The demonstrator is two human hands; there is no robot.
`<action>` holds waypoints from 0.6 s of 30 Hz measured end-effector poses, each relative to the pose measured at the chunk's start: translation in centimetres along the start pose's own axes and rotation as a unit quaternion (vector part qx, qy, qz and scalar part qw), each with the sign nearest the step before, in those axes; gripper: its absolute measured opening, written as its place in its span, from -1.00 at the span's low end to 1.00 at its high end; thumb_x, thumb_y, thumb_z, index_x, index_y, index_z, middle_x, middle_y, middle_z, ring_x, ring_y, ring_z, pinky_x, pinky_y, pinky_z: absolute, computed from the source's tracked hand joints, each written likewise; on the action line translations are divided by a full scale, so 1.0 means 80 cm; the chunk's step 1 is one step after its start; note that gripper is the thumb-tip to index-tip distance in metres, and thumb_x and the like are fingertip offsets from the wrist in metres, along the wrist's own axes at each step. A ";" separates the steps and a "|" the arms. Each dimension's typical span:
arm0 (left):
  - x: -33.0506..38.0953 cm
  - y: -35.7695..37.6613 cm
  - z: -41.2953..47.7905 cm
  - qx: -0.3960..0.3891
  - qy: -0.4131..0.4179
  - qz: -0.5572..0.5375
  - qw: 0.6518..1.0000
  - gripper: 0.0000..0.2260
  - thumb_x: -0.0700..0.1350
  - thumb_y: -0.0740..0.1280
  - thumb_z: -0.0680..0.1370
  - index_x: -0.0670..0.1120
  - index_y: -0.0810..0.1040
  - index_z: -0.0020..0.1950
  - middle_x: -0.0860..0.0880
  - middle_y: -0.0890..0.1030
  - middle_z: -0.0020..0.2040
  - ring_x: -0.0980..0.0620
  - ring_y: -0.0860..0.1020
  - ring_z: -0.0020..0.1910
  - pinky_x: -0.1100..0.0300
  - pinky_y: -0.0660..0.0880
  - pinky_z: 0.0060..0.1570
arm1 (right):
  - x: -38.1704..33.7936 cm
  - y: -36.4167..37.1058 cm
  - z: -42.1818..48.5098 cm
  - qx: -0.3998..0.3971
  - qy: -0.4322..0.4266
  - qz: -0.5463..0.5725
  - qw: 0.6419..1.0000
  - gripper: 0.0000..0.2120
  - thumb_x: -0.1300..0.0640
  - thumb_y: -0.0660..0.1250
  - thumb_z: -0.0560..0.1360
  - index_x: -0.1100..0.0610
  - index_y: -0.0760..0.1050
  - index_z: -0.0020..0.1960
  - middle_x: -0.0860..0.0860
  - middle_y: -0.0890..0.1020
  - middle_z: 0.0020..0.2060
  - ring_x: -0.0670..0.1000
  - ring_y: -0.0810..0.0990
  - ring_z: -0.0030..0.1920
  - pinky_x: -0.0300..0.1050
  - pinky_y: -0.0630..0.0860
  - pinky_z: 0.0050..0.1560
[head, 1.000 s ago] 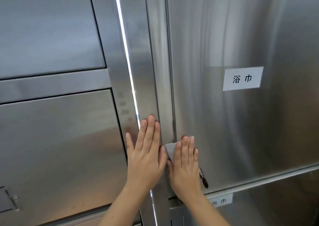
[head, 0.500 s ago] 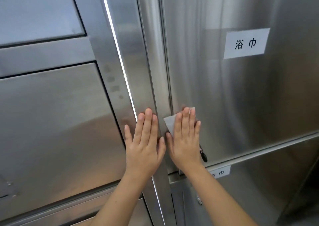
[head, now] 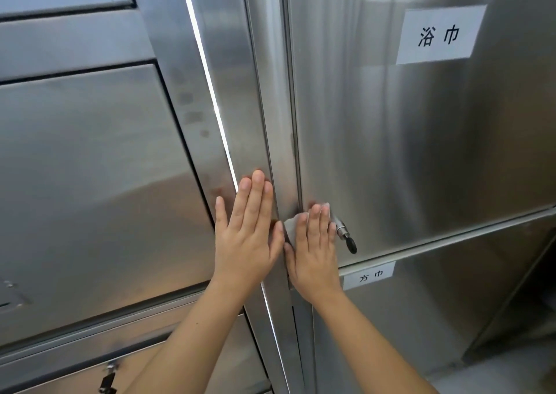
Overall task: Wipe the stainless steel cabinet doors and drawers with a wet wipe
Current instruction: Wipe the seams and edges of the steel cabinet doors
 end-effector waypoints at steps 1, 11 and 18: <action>0.000 0.000 0.000 -0.002 -0.001 -0.001 1.000 -0.35 -0.01 0.11 0.57 -0.13 -0.18 0.53 -0.02 -0.24 0.53 0.03 -0.16 0.50 -0.10 -0.01 0.41 | 0.001 0.001 0.003 0.006 -0.003 0.003 1.000 -0.42 0.05 -0.08 0.63 0.21 -0.30 0.50 0.13 -0.27 0.49 0.14 -0.22 0.49 0.06 -0.15 0.46; 0.001 -0.002 0.000 -0.015 -0.006 0.004 1.000 -0.34 -0.02 0.11 0.57 -0.13 -0.22 0.52 -0.01 -0.29 0.52 0.04 -0.20 0.50 -0.11 0.00 0.40 | 0.019 0.012 -0.078 -0.062 -0.016 -0.010 0.998 -0.48 0.05 -0.16 0.64 0.19 -0.26 0.51 0.12 -0.23 0.50 0.13 -0.19 0.50 0.10 -0.13 0.44; 0.004 -0.004 0.000 -0.019 -0.015 0.003 1.000 -0.34 -0.04 0.11 0.56 -0.13 -0.22 0.52 -0.01 -0.29 0.52 0.04 -0.20 0.50 -0.13 0.01 0.40 | 0.014 0.007 -0.033 -0.016 0.010 0.002 1.000 -0.43 0.04 -0.10 0.63 0.24 -0.25 0.50 0.15 -0.22 0.50 0.15 -0.17 0.50 0.07 -0.14 0.47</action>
Point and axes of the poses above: each hand's wrist, its own z-axis towards the middle knuckle, its own y-axis out of the palm, x = y × z, the point moved 1 cm from there along z, towards the middle knuckle
